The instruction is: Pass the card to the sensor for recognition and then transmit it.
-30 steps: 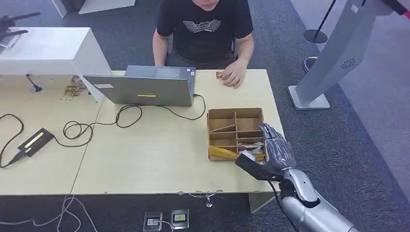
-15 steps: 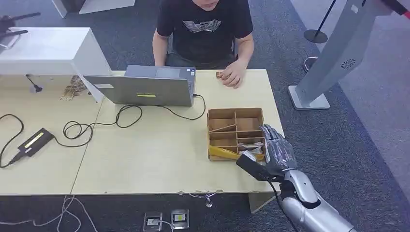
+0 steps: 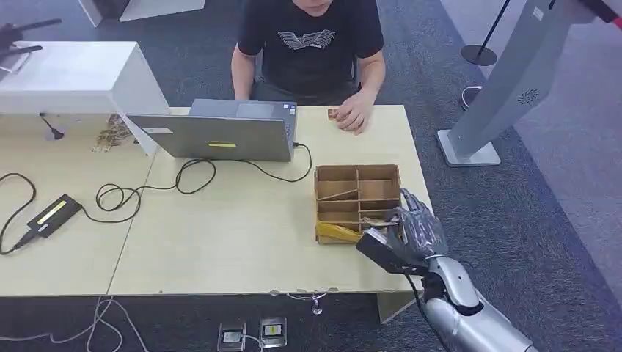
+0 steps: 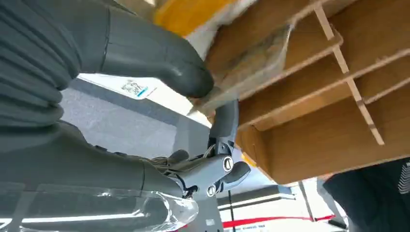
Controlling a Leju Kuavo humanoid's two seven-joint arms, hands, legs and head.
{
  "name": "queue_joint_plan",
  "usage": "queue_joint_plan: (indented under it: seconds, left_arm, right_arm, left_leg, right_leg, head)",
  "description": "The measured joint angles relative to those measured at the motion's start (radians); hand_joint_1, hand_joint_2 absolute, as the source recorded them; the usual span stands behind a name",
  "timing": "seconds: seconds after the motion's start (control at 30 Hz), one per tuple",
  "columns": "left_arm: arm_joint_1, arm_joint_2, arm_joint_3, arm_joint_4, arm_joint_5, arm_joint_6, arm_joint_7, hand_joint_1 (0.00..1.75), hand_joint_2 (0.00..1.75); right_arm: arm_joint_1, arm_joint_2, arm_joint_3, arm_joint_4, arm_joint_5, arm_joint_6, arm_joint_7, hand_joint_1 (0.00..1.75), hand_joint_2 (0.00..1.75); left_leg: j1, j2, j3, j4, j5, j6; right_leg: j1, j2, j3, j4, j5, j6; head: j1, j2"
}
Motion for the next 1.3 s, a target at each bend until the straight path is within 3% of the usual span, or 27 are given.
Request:
queue_joint_plan:
  seconds: [0.47,0.53,1.3]
  left_arm:
    - [0.001,0.0,0.003,-0.003,-0.011,0.0,0.0,0.0,0.0]
    - [0.001,0.0,0.003,-0.003,-0.012,0.0,0.0,0.0,0.0]
    - [0.001,0.0,0.002,-0.003,-0.006,0.0,0.0,0.0,0.0]
  right_arm:
    - [-0.019,0.024,0.002,0.039,0.008,0.006,-0.024,1.68,1.75]
    - [-0.022,0.029,0.002,0.047,0.006,0.004,-0.028,1.75,1.75]
    - [-0.048,0.056,0.002,0.097,0.019,-0.039,-0.035,1.75,1.75]
  left_leg:
    - [0.0,0.0,0.0,0.0,0.0,0.0]
    - [0.0,0.0,0.0,0.0,0.0,0.0]
    - [0.0,0.0,0.0,0.0,0.0,0.0]
  right_leg:
    - [0.0,0.0,0.0,0.0,0.0,0.0]
    - [0.0,0.0,0.0,0.0,0.0,0.0]
    - [0.0,0.0,0.0,0.0,0.0,0.0]
  head:
    - [0.0,0.0]
    - [0.0,0.0]
    - [0.0,0.0]
